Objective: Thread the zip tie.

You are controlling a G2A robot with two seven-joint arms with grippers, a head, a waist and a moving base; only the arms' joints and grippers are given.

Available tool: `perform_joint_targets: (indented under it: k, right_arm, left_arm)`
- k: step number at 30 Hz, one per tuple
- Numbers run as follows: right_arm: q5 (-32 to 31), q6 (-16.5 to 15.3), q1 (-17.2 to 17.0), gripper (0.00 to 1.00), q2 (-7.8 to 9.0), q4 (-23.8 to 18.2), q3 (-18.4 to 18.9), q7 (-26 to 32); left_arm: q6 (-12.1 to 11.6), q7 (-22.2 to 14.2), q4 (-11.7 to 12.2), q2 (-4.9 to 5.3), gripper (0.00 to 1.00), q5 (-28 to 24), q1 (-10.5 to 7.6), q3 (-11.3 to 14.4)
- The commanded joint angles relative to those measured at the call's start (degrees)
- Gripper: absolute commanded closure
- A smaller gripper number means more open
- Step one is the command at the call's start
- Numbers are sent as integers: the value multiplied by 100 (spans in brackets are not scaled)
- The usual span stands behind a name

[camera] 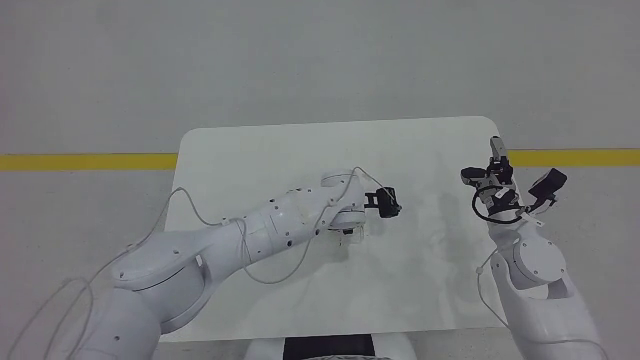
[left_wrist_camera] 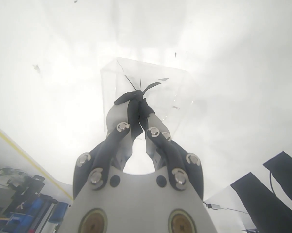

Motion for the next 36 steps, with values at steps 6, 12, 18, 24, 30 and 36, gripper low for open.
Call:
perform_joint_targets:
  k: [6,12,18,24,30,36]
  right_arm:
    - [0,0,0,0,0,0,0,0]
    - [0,0,0,0,0,0,0,0]
    - [0,0,0,0,0,0,0,0]
    - [0,0,0,0,0,0,0,0]
    - [0,0,0,0,0,0,0,0]
    - [0,0,0,0,0,0,0,0]
  left_arm:
    - [0,-114,-134,67,100,-77,-46,0]
    - [0,-103,-164,91,100,-93,-32,0]
    - [0,-120,-187,96,100,-93,-23,0]
    - [0,-173,-218,96,100,-75,-8,0]
    - [0,-173,-261,104,100,-77,-21,0]
    - [0,-203,-308,113,100,-66,-39,0]
